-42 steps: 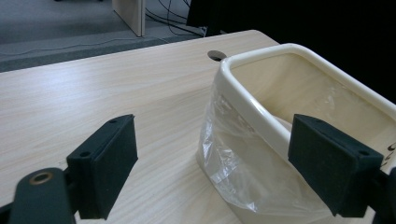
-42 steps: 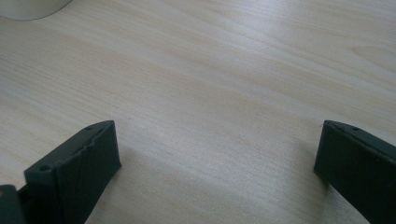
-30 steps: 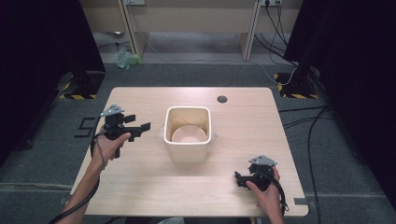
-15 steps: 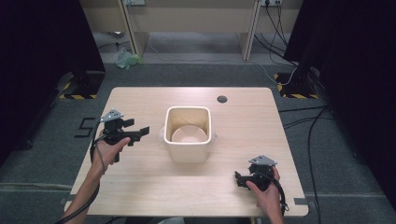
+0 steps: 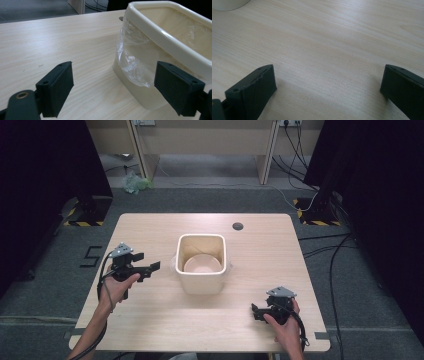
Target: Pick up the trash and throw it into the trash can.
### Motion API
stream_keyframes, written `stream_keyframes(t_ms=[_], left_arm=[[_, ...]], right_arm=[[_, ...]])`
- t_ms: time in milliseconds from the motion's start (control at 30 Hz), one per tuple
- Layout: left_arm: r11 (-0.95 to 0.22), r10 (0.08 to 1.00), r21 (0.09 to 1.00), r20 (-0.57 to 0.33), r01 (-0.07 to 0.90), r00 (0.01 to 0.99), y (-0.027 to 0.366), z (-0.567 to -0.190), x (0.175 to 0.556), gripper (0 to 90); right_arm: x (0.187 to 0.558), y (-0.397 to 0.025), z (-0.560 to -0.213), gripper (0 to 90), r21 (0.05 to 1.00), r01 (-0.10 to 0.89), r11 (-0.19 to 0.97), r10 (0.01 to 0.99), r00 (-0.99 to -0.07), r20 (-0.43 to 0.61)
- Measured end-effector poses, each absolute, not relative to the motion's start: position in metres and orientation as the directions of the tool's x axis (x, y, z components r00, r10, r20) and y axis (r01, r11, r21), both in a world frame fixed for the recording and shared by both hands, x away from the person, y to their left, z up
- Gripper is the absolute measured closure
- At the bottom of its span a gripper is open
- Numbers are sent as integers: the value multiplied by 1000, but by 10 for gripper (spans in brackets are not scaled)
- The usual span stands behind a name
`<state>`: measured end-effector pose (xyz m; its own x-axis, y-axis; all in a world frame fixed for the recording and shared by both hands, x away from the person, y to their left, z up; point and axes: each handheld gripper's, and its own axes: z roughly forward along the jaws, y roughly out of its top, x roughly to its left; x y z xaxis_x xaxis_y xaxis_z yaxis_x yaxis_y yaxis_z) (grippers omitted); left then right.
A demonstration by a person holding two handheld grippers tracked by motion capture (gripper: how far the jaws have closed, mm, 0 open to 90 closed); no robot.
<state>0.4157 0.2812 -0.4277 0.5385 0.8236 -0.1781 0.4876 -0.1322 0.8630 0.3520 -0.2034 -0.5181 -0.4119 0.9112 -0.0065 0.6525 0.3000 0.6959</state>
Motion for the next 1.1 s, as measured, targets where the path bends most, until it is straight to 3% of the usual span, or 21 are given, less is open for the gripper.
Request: stream_keyframes(t_ms=[1100], left_arm=[[-184,823,823,-169,537,542,279,-467,398,147]], right_arm=[[352,-203,-518,3,696,652,301,911,-413,-7]])
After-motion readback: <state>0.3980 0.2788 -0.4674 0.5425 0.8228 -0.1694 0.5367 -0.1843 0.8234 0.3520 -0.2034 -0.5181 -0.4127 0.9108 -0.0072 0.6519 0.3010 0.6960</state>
